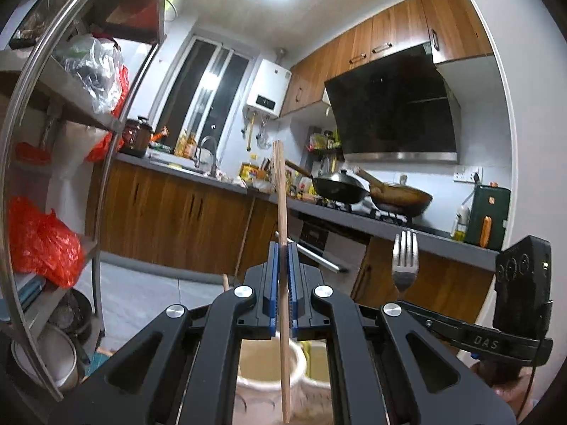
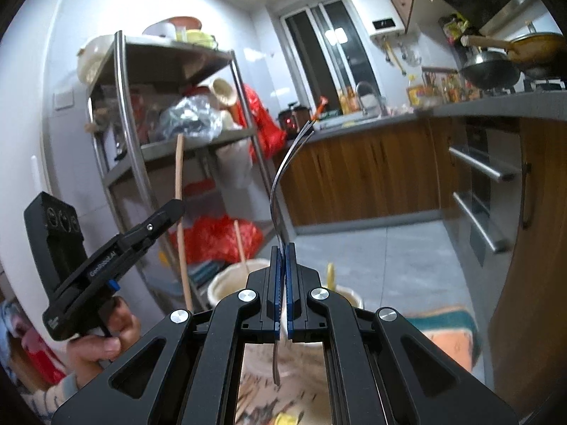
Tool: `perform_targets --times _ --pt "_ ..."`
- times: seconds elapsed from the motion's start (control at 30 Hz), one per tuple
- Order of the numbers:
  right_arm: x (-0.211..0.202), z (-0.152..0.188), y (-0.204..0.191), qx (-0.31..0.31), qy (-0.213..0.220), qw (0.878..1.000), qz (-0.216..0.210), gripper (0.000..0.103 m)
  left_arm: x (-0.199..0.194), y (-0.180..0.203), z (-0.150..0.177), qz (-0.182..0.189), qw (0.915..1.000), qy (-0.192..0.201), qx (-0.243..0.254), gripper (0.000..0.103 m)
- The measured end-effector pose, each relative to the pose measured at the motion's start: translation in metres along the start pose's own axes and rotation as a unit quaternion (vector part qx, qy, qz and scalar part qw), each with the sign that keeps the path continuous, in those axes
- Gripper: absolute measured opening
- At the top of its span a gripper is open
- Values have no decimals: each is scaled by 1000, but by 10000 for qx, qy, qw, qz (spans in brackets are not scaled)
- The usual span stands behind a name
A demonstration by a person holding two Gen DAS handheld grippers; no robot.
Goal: Organize utensils
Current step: 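Carry the chopstick into the tall pot while the right tool carries the fork to the short pot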
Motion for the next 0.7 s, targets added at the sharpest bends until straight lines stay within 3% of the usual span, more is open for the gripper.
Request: perform_targets --times 0.3,0.43,0.7 --pt "18 -10 4 -48 418 9988 265 3 14 2 -7 -145 9985 499 148 5" --pt "29 -4 4 -175 415 9978 493 3 26 -3 4 -326 9985 395 171 5" --pt "52 24 0 -597 -175 9953 747 4 29 -9 36 -440 9985 -151 282 5"
Point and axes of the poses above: each gripper's, at about its wrist camera, not at the fingertips, and x roughly the way its jaws point, y to its right, z to its underside, the point moved 1 cm from there along x, roughly the way its jaws point, and after that the axes turned 3 degrees about -x, right-handed, at the moved point
